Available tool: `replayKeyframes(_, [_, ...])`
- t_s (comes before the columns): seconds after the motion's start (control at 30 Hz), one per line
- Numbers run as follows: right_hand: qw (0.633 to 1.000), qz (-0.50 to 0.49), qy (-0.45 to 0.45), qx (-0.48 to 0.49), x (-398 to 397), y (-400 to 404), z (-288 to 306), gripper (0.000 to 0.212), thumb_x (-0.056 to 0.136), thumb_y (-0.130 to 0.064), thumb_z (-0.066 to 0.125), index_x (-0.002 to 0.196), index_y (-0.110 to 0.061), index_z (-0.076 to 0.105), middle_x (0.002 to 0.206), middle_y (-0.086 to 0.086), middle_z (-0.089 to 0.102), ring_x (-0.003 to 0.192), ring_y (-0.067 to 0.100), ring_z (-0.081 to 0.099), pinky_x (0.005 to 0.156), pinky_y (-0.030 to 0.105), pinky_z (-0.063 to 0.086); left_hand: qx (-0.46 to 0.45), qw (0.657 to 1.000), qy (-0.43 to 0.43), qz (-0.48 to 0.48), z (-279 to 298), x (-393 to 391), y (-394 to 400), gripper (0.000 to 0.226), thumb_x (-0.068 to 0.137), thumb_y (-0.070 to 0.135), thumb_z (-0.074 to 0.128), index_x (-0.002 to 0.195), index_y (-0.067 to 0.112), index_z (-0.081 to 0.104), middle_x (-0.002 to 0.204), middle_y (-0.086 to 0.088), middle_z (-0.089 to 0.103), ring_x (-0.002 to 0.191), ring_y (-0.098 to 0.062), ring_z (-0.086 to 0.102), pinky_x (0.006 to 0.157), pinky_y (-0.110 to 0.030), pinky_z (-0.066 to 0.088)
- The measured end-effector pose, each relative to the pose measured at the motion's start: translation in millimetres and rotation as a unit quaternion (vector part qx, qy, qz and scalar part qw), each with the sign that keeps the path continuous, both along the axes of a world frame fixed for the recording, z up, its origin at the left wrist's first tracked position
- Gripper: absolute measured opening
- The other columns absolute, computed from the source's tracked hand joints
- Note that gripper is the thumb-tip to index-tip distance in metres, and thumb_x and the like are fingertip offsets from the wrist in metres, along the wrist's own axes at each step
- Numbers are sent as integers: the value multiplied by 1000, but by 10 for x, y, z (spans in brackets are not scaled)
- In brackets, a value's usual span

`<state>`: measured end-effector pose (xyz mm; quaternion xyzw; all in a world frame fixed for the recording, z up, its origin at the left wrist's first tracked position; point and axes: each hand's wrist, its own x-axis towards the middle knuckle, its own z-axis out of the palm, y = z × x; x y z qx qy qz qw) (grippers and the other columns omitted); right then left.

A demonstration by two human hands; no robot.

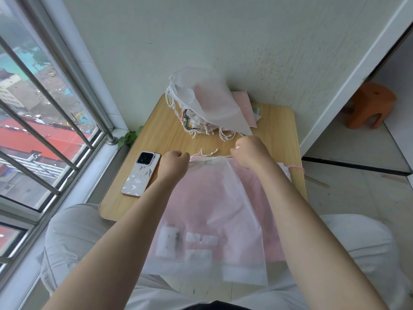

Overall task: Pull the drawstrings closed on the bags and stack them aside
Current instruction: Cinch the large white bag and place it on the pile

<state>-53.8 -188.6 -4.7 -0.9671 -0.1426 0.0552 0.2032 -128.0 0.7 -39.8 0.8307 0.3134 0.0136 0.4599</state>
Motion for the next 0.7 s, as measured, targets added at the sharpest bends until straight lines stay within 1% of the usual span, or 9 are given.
replayKeyframes(0.07, [1000, -12, -7, 24, 5, -6, -18, 47, 87, -19, 56, 53, -12, 26, 55, 4, 32, 53, 21, 26, 49, 31, 20, -14, 1000, 4, 14, 5, -11, 35, 31, 79, 16, 50, 57, 17, 27, 56, 0, 22, 55, -19, 21, 54, -29, 14])
replayKeyframes(0.13, [998, -17, -3, 61, 13, -11, -13, 47, 87, -23, 57, 55, -14, 24, 57, 4, 29, 56, 21, 24, 51, 33, 18, -59, 998, -13, 31, 24, 4, 75, 28, 78, 20, 57, 59, 16, 37, 56, -1, 28, 55, -19, 25, 53, -28, 18])
replayKeyframes(0.27, [992, -15, 0, 128, 38, 21, -10, 42, 84, -18, 56, 57, -17, 24, 60, 5, 27, 61, 19, 23, 55, 33, 16, -120, 988, -80, 50, 146, 66, 119, 14, 81, 23, 62, 76, 11, 56, 66, -5, 53, 60, -21, 49, 62, -31, 40])
replayKeyframes(0.33, [986, -19, 11, 164, 42, 40, -18, 37, 84, -20, 57, 57, -11, 33, 58, 11, 35, 57, 19, 32, 55, 31, 23, -104, 986, -102, 87, 168, 102, 145, 14, 81, 24, 58, 86, 11, 56, 73, -4, 57, 66, -23, 53, 65, -33, 43])
replayKeyframes(0.4, [981, -13, 46, 188, 34, 66, -24, 37, 86, -26, 60, 67, 3, 49, 62, 22, 49, 54, 17, 45, 56, 30, 32, -26, 991, -84, 104, 163, 89, 183, 33, 81, 23, 59, 111, 14, 51, 93, -2, 57, 78, -21, 55, 72, -36, 46])
replayKeyframes(0.47, [979, 2, 63, 195, 22, 95, -12, 39, 89, -31, 62, 74, 5, 59, 58, 15, 50, 56, 16, 47, 58, 29, 35, 78, 994, -78, -3, 119, 67, 224, 58, 81, 17, 63, 134, 18, 39, 117, -3, 54, 102, -22, 54, 86, -41, 49])
replayKeyframes(0.53, [977, 19, 75, 200, 9, 128, 29, 34, 92, -33, 62, 71, -6, 67, 59, -1, 54, 62, 11, 49, 62, 28, 37, 198, 957, -63, -204, 116, 57, 161, 60, 81, 13, 63, 137, 24, 44, 133, -1, 51, 121, -23, 48, 99, -45, 43])
replayKeyframes(0.6, [975, 30, 83, 206, 3, 165, 42, 31, 93, -34, 61, 72, -13, 70, 69, -3, 60, 70, 10, 53, 69, 30, 41, 254, 910, -20, -328, 94, 64, 49, 49, 83, 13, 59, 129, 29, 55, 132, 6, 55, 120, -20, 51, 94, -39, 46])
replayKeyframes(0.7, [971, 26, 90, 221, -16, 187, 50, 32, 93, -35, 60, 68, -16, 67, 80, 7, 67, 80, 21, 62, 79, 37, 50, 302, 891, 25, -338, 15, 67, -46, 33, 87, 18, 56, 117, 34, 61, 114, 12, 63, 106, -17, 58, 77, -30, 45])
